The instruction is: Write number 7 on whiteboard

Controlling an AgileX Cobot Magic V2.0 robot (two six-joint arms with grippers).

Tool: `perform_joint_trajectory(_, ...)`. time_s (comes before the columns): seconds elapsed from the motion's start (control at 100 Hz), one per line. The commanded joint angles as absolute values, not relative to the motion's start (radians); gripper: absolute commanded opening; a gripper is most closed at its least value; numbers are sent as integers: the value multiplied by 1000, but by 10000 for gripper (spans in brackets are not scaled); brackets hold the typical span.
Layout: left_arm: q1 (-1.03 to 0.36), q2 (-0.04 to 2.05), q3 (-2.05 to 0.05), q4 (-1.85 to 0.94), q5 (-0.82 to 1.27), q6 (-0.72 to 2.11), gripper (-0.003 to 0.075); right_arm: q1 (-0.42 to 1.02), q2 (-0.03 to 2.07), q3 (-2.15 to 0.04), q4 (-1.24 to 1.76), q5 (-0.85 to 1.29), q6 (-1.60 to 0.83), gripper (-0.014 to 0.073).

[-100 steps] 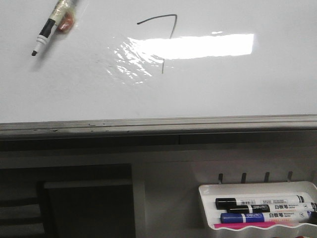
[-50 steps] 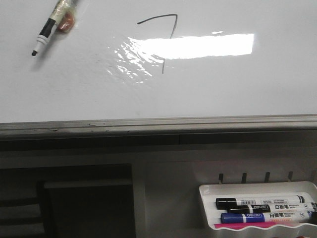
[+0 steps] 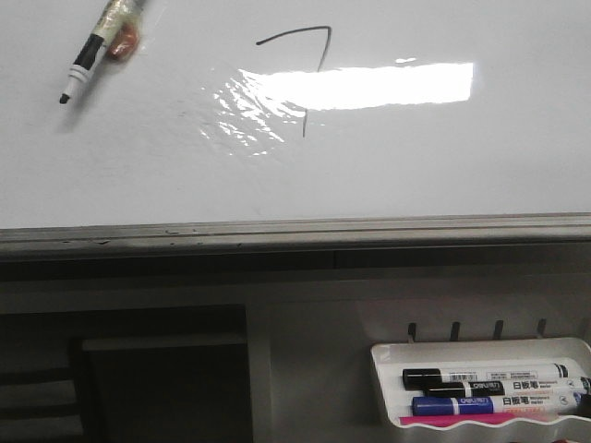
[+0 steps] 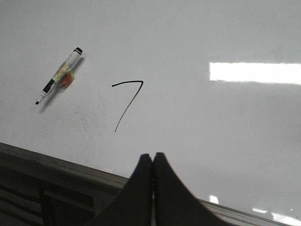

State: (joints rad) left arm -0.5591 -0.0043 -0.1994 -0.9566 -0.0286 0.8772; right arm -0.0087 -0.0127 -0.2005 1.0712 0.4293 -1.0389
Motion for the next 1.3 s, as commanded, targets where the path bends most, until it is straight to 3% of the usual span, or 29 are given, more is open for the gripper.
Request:
perform_joint_trajectory(0.0,-558,-22,-227,-961,-74,878,-20,-12,-15,-225,1103,378,-1049,-64)
perform_joint_trajectory(0.16,-558,-22,-227,-936,-74,878,-20,-12,-15,-225,1103,378,-1049,-64)
perform_joint_trajectory(0.32,-519,-18,-210,-592,-70,676,-20,-12,-15,-225,1103,378,-1049,-64)
perform_joint_trajectory(0.54,-259,-18,-108,-225,-70,219,-20,-12,-15,-225,1103,378,-1049,-64)
perform_joint_trajectory(0.74,-46,-31,-8,-87,-70,66,-20,-12,-15,-225,1103,378,-1049,-64)
perform_joint_trajectory(1.29,-31,-35,35,-63,-14,44,-20,-12,-15,-225,1103,376,-1049,-64)
